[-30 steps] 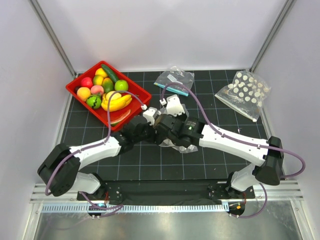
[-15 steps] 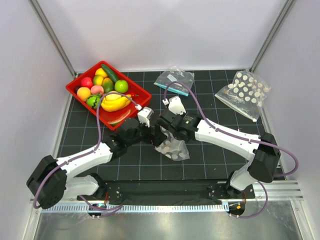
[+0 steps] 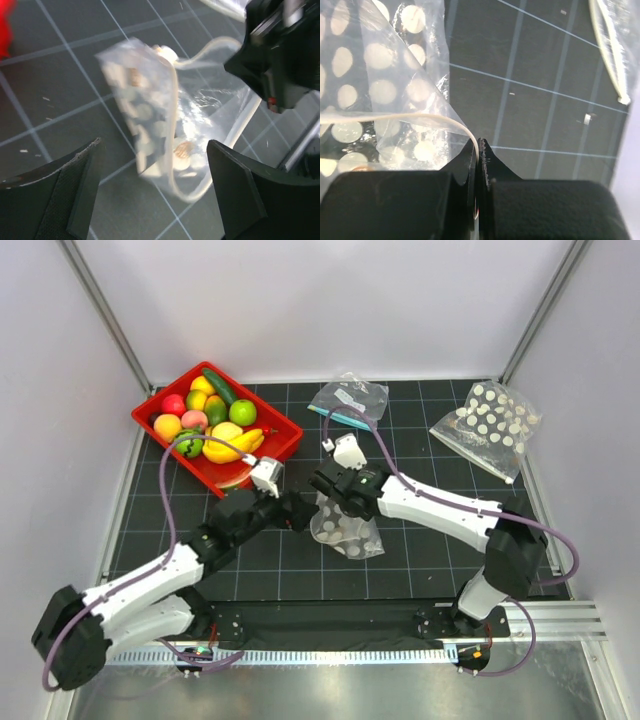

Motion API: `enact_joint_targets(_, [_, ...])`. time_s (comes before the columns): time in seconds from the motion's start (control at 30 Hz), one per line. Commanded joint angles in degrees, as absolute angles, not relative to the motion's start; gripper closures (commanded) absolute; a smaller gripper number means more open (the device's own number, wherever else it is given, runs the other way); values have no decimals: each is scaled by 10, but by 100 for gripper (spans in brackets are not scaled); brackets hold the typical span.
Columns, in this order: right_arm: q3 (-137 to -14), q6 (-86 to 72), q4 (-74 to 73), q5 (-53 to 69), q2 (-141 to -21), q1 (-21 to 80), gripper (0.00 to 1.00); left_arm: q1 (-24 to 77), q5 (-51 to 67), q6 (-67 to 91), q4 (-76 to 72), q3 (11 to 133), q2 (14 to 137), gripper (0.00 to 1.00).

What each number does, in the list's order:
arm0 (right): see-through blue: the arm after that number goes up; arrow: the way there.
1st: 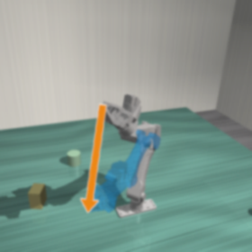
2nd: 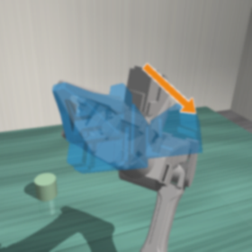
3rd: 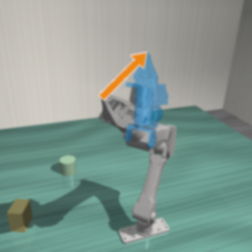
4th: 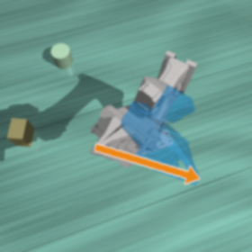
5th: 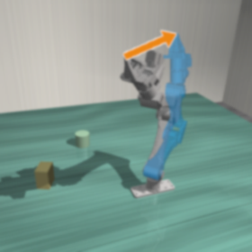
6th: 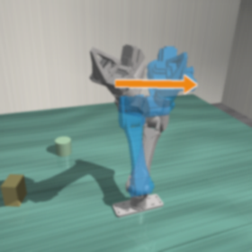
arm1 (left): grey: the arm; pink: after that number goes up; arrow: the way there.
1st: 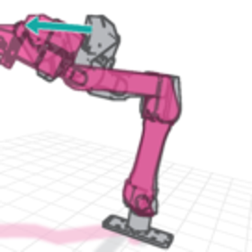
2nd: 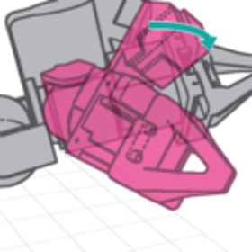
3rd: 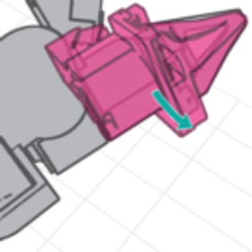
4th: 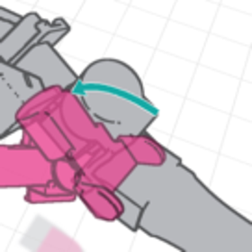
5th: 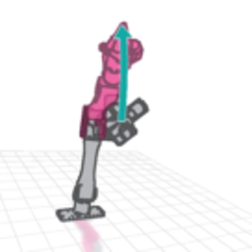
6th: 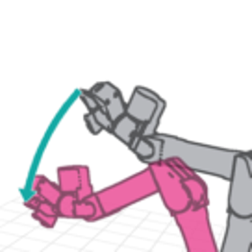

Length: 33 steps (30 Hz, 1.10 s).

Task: Place the food in the zip-top bag and seal the zipper
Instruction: Open the zipper of the food storage bag, then pick up the fake fruit from the bin.

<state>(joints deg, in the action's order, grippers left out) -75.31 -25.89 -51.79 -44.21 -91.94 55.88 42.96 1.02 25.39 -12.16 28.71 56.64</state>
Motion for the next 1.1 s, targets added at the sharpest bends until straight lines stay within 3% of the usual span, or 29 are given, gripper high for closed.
enact_joint_targets(0.0, [-784,-266,-567,-504,-922,538,99,418,-71,258,-142,266,487,13])
enact_joint_targets(0.23, [-830,-279,-667,-557,-895,524,99,417,-202,270,-100,242,414,10])
enact_joint_targets(0.33, [-858,-292,-720,-567,-906,523,99,417,-237,276,-71,253,423,8])
enact_joint_targets(0.53, [-853,-261,-676,-547,-932,523,99,412,-285,283,-17,300,496,5])
enact_joint_targets(0.83, [-824,-201,-562,-519,-916,519,99,313,-224,434,102,408,611,0])
enact_joint_targets(1.07, [-800,-185,-522,-509,-887,519,99,194,-139,551,97,448,693,0])
